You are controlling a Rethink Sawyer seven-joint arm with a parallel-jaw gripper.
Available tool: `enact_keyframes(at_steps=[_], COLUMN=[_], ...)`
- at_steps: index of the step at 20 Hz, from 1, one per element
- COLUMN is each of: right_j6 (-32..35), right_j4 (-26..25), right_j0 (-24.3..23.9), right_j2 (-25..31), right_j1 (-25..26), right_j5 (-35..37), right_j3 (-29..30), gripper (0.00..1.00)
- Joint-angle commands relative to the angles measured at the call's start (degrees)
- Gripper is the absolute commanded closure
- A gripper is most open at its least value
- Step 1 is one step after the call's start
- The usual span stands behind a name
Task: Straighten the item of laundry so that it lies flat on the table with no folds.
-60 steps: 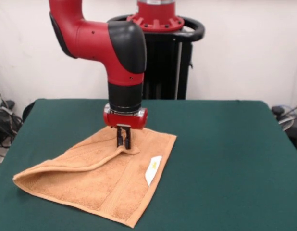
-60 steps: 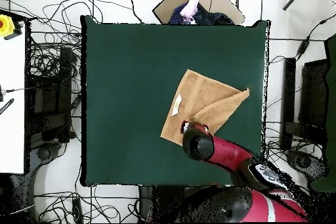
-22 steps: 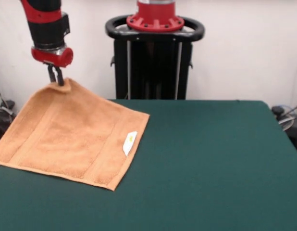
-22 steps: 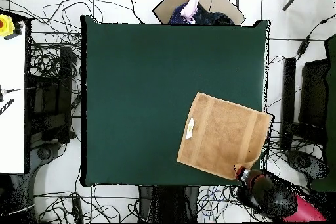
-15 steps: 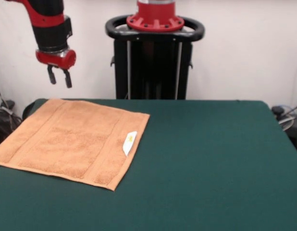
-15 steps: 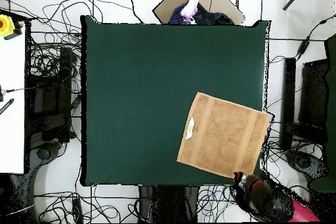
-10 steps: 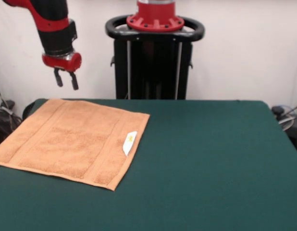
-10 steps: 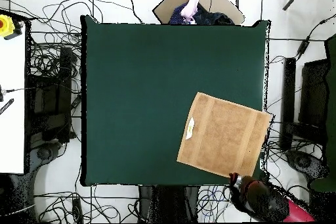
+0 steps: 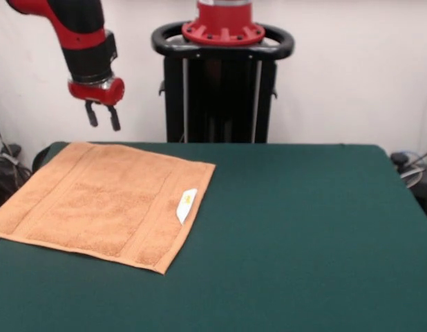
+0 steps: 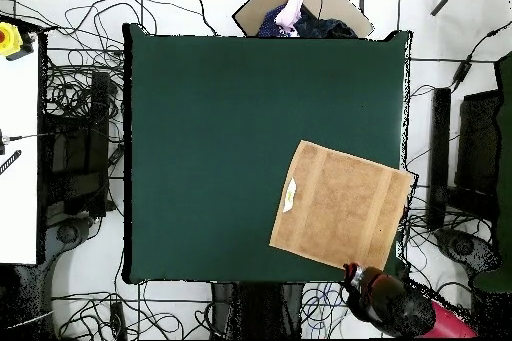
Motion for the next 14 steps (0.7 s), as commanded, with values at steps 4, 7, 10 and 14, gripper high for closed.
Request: enact_keyframes(at_steps=[4, 7, 10, 14], right_j6=[12.9, 14.1, 14.9, 14.9], right_j4=[2.3, 4.5, 7.7, 11.1], right_j0=[9.0, 12.0, 14.7, 19.1], right_j2=[1.1, 0.6, 0.6, -0.4], right_j1=[-2.8, -5.1, -7.3, -9.9], right_j5=[-12.2, -12.2, -11.1, -8.8], right_j3=[1.5, 2.4, 2.9, 2.3], gripper=[0.00, 0.00, 0.00, 0.00])
